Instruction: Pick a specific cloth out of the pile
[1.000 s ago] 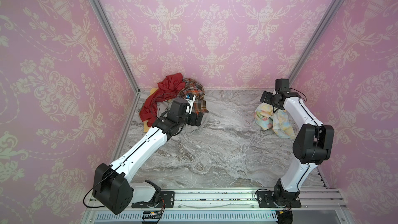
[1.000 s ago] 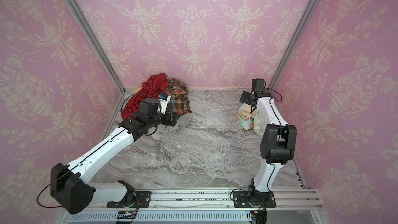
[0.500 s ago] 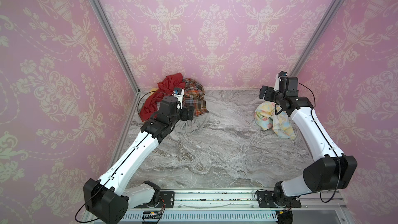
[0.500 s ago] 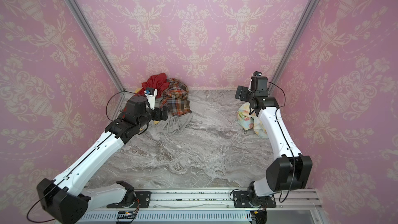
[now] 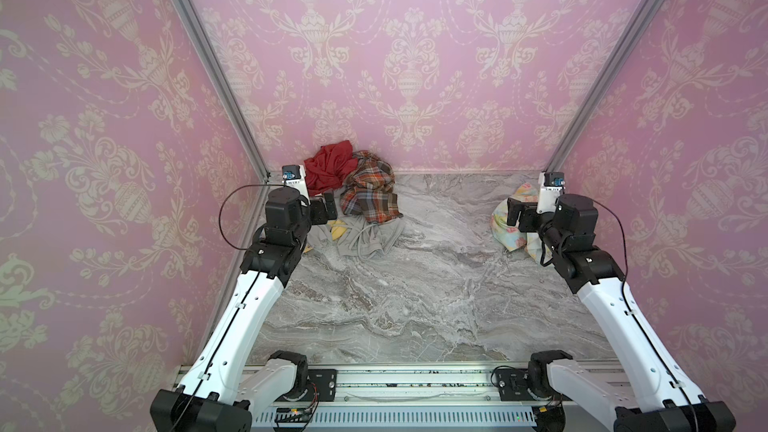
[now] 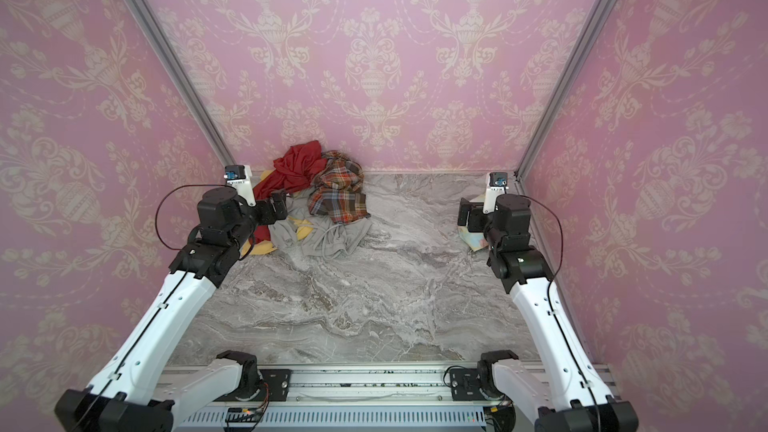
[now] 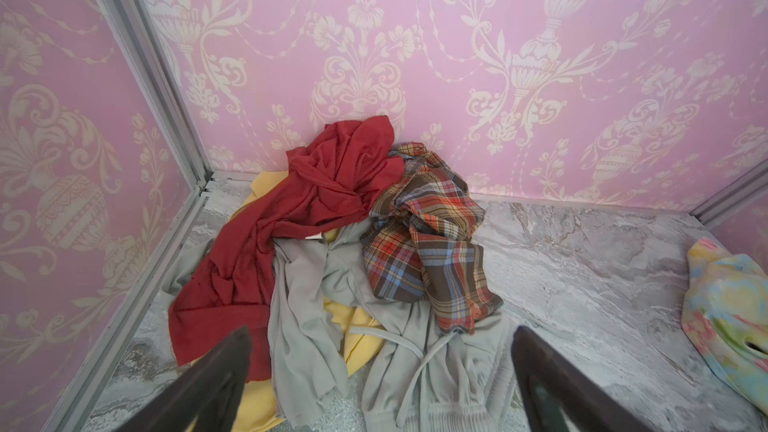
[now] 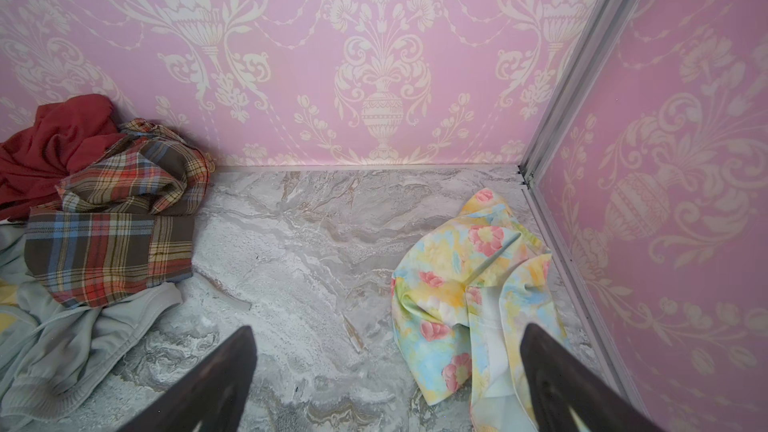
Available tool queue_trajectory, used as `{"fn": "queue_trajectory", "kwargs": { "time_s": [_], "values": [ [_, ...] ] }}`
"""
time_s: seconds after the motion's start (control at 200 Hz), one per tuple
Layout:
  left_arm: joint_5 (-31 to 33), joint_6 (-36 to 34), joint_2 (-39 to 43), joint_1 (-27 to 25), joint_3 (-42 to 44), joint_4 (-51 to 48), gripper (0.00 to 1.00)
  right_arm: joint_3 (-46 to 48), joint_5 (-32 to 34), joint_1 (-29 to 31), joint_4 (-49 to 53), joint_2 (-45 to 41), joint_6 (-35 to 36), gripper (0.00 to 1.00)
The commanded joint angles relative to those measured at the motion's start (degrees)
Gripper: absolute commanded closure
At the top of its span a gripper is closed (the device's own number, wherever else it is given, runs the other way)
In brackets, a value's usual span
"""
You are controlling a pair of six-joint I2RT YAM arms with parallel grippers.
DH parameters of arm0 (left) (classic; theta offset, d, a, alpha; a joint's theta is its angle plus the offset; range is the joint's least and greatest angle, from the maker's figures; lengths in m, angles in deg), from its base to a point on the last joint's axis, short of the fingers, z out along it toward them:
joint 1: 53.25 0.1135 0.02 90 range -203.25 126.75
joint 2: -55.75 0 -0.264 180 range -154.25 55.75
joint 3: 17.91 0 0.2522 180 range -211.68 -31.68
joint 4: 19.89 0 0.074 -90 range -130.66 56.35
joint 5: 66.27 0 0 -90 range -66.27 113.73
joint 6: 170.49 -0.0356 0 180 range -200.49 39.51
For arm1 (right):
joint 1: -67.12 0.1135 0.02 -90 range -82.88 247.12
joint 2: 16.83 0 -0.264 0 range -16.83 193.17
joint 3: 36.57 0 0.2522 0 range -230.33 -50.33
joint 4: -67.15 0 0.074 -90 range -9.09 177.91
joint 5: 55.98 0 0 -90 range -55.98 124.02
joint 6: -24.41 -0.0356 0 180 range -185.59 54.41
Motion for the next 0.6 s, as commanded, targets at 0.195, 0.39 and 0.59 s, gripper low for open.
{"fn": "queue_trajectory", "kwargs": {
  "time_s": [0.195,0.39,0.59],
  "values": [
    [2.78,-1.86,0.39,4.2,12.94,15.72,0.01,15.07,-0.73,-0.12,-17.04,-8.36,0.81,0.0],
    [3.51,-3.18,-0.61,5.01,22.1,25.78,0.01,25.97,-0.55,-0.12,-29.79,-8.32,0.09,0.01],
    [5.19,-4.07,-2.93,5.89,29.27,35.1,0.01,33.63,-0.22,-0.21,-39.88,-6.55,1.58,0.01]
  ]
}}
